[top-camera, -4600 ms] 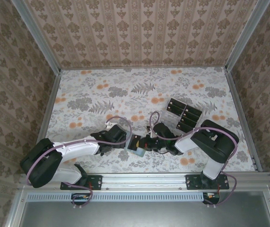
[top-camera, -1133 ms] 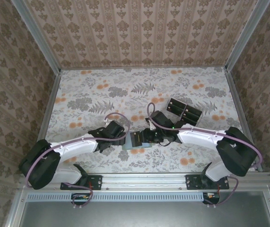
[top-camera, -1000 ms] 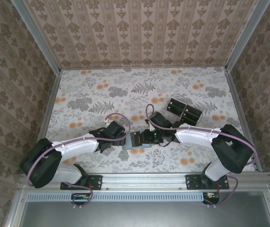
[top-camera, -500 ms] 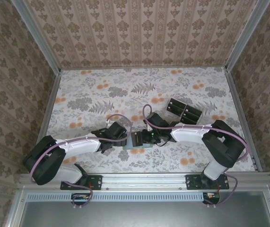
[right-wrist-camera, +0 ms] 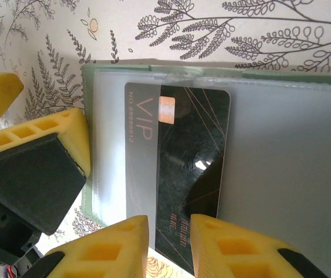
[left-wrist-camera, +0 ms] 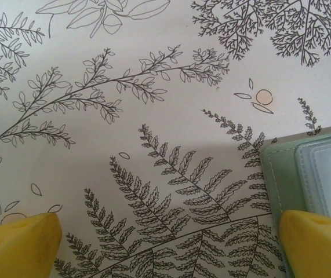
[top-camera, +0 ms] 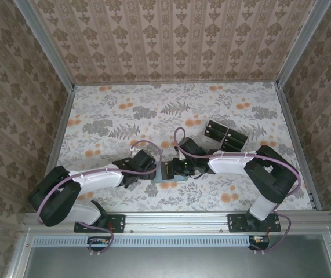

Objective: Put the credit cards into the card holder

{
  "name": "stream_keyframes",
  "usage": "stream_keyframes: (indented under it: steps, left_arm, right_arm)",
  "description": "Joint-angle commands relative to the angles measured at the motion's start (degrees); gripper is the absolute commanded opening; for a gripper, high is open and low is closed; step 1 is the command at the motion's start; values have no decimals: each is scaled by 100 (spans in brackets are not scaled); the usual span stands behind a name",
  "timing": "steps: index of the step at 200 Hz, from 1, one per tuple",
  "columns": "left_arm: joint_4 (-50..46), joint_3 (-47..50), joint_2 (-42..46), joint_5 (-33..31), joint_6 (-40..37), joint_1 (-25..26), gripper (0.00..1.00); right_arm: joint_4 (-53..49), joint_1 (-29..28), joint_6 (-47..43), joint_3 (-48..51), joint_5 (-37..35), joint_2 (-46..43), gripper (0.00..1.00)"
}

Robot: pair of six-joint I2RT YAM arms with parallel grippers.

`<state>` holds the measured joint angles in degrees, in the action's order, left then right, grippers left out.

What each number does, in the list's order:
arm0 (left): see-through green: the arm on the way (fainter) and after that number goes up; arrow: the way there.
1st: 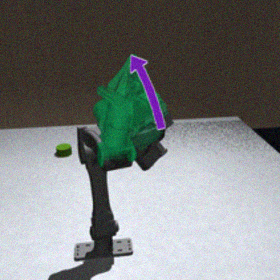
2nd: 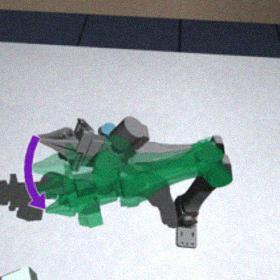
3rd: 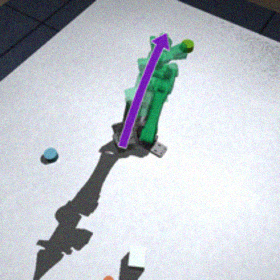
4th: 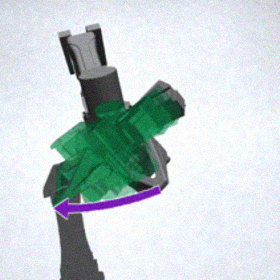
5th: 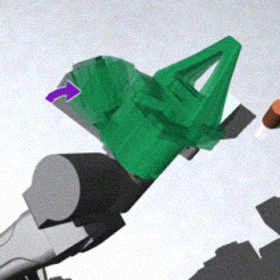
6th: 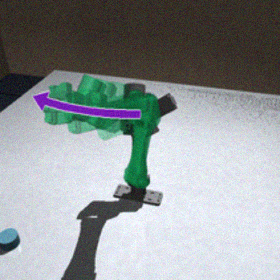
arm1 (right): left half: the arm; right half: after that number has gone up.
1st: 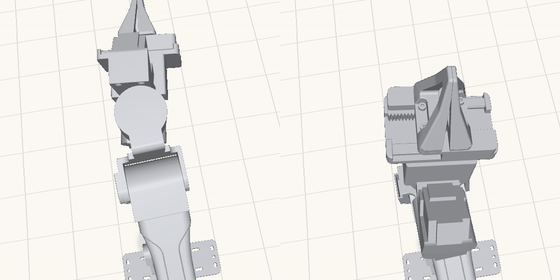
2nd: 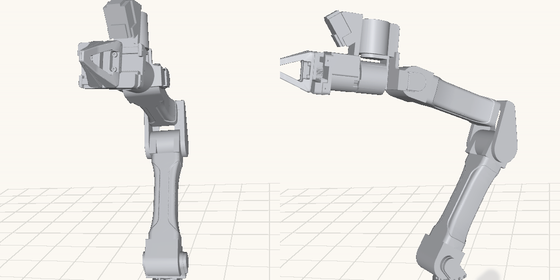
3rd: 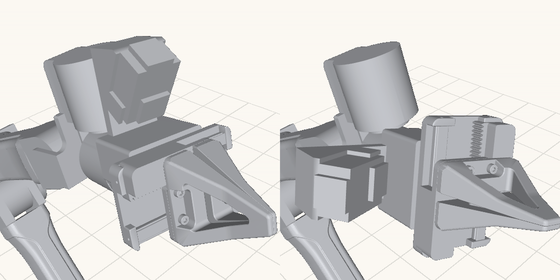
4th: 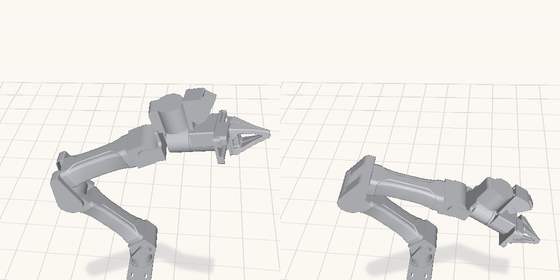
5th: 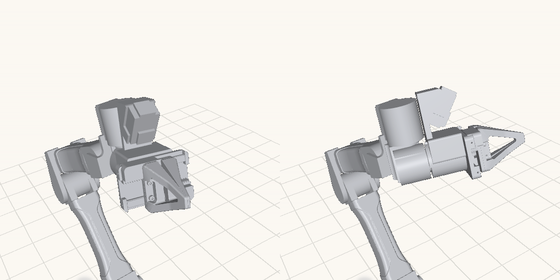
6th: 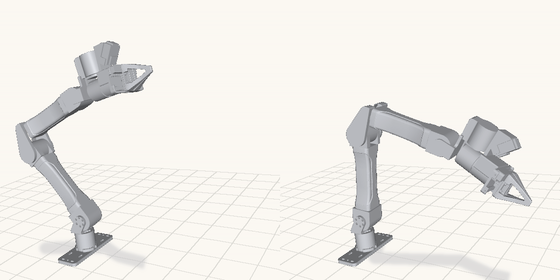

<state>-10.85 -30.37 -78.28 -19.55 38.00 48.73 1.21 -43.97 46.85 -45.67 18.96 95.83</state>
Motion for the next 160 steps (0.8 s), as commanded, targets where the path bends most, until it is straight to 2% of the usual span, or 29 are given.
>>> stream_keyframes:
  steps: [1,31,53,75,160]
  left_arm:
    - [-48,93,-125,-50,129,35,100]
    - [-37,98,-129,-55,135,55,100]
    - [-40,93,-143,-50,128,54,100]
    - [-35,93,-166,-53,129,56,100]
    - [-143,79,-81,-83,135,83,100]
  right_arm:
    - [141,-10,113,-100,171,148,25]
    - [54,-5,50,-151,107,106,27]
    - [-175,32,-86,-275,-16,25,37]
    - [-311,61,-157,-360,-104,0,41]
    - [-296,204,-222,-323,-254,86,41]
